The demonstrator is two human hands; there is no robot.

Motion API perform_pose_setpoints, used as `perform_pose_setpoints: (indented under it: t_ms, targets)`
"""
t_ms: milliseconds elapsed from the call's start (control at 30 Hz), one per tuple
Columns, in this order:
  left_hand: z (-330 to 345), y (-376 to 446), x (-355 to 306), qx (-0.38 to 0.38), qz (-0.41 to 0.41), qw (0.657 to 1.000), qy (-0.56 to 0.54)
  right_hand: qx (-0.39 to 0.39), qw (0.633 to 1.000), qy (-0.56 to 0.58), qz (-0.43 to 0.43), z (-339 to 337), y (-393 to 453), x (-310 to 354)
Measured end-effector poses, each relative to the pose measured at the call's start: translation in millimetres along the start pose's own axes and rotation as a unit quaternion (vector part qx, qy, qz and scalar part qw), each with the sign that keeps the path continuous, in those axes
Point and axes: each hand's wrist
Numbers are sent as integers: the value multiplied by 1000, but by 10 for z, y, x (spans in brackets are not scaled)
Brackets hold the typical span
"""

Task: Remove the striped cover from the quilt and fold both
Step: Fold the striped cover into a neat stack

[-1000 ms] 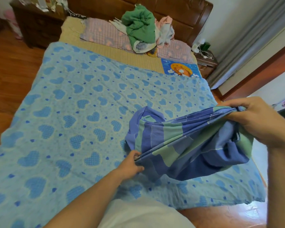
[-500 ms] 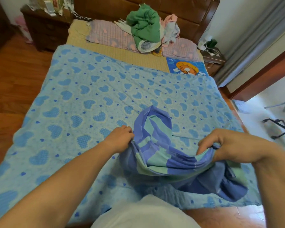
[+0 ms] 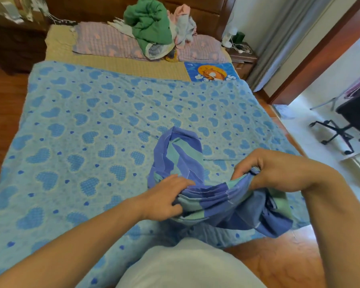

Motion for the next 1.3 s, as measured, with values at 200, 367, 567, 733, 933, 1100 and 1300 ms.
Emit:
perform_pose_setpoints:
  t_ms: [200, 367, 567, 733, 933, 1100, 1300]
  targets:
    - [345, -269, 180, -201, -118, 972, -30, -112, 993, 32, 9, -103, -46, -41]
    - [519, -529, 257, -233, -201, 950, -45, -164, 984, 72, -13, -264, 22, -9]
    - [130, -857, 419, -255, -115, 957, 77, -224, 967, 123, -7, -421, 34, -74]
    - [-23, -741, 487, -125, -206, 970, 30, -170, 976, 127, -39, -394, 50, 76]
    - [-198, -346, 577, -195, -290, 908, 229, -116, 993, 26, -18, -266, 79, 232]
    - [-102, -196, 520, -109, -143, 945, 275, -155, 986, 62, -4, -266, -26, 263]
    - [534, -461, 580, -111, -140, 975, 129, -201, 975, 90, 4, -316, -99, 219]
Point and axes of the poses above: each hand's wrist, its own y-axis towards the middle knuckle, its own z-axis out of the palm, x = y × z, and after that the axes turned 5 degrees about -z, right-handed
